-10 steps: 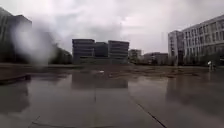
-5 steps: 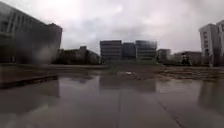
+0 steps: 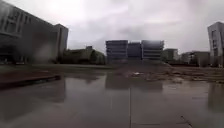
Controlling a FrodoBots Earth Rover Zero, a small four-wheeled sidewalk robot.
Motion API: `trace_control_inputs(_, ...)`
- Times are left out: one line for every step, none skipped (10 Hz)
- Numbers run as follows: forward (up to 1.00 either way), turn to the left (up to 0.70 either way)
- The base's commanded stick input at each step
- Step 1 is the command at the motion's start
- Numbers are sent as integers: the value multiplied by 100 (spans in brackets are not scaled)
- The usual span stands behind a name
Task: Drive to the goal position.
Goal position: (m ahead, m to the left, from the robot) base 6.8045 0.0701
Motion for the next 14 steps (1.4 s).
trace_control_inputs(70,0)
trace_control_inputs(70,0)
trace_control_inputs(70,0)
trace_control_inputs(70,0)
trace_control_inputs(70,0)
trace_control_inputs(70,0)
trace_control_inputs(70,0)
trace_control_inputs(70,0)
trace_control_inputs(70,0)
trace_control_inputs(70,0)
trace_control_inputs(70,0)
trace_control_inputs(70,0)
trace_control_inputs(70,0)
trace_control_inputs(70,0)
